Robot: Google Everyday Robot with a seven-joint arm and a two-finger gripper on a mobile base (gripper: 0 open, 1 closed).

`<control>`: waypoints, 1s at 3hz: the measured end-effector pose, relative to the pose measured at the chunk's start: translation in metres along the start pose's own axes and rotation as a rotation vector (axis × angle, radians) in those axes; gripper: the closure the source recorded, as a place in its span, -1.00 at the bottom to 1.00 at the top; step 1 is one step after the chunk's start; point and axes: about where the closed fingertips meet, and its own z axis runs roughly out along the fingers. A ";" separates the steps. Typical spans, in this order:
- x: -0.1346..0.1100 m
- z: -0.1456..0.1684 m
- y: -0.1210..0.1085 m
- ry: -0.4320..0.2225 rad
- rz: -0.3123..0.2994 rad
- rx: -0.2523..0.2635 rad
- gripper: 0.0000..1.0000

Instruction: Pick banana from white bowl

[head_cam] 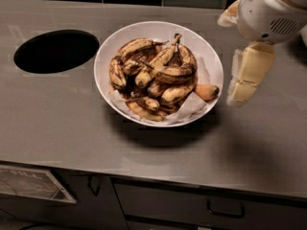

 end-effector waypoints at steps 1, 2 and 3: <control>-0.017 0.013 -0.012 -0.020 -0.048 -0.028 -1.00; -0.027 0.027 -0.022 -0.041 -0.079 -0.055 -1.00; -0.032 0.036 -0.027 -0.056 -0.098 -0.073 -1.00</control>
Offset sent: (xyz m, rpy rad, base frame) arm 0.0431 0.0403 -0.0244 0.0253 0.0722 0.1452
